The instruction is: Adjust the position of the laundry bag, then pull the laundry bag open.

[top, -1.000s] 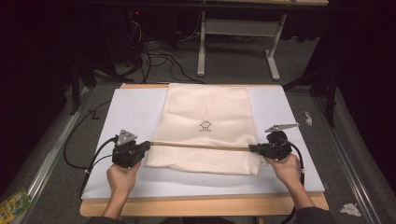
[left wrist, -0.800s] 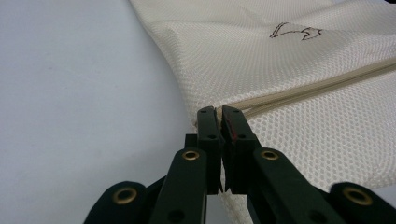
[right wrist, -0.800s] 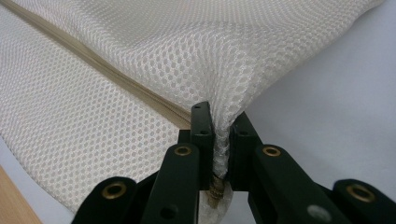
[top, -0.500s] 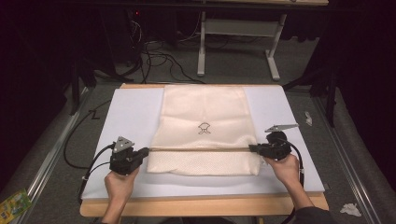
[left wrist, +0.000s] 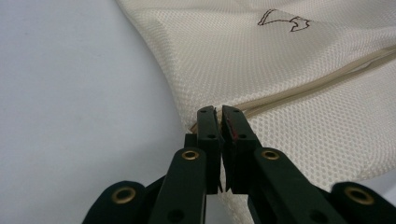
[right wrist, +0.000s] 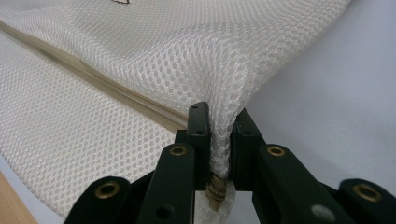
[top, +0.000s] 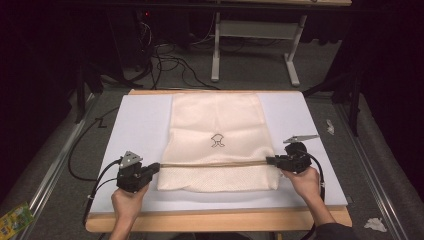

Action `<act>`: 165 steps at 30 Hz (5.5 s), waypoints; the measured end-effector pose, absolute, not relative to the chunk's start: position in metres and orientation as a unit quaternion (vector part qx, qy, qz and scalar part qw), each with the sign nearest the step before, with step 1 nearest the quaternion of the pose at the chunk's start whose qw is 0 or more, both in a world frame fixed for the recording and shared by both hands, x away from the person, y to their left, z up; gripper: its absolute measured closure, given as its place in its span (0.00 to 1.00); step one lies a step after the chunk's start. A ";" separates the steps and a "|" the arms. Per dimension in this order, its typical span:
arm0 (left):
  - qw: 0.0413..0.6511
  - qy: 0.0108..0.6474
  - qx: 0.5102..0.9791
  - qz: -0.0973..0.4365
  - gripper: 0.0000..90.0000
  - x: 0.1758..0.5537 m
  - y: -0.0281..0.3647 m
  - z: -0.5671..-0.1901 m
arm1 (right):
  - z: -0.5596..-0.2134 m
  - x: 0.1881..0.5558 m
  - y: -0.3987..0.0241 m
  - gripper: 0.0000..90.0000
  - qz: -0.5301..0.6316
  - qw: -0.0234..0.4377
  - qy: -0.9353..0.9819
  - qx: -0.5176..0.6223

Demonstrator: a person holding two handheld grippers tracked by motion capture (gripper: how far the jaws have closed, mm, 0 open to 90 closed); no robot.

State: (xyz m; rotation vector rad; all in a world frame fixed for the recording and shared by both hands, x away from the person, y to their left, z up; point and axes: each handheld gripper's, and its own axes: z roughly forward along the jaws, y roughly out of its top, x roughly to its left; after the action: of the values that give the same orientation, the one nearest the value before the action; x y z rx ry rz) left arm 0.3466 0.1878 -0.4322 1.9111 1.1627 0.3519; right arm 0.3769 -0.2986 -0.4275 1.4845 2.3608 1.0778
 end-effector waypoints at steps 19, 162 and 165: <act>0.412 0.450 0.783 0.120 0.76 0.355 0.180 -0.445 | -0.440 0.377 -0.293 0.65 0.319 0.094 0.797 0.504; 0.417 0.523 0.713 0.210 0.59 0.392 0.227 -0.458 | -0.459 0.359 -0.366 0.60 0.392 0.210 0.681 0.581; 0.414 0.523 0.715 0.211 0.59 0.393 0.226 -0.460 | -0.460 0.361 -0.364 0.60 0.389 0.211 0.685 0.579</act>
State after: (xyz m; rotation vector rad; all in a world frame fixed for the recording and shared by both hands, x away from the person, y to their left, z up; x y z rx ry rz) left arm 0.3935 0.2259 -0.4604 1.7961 1.3141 0.5311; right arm 0.3605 -0.3641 -0.4603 1.6086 1.9026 1.0798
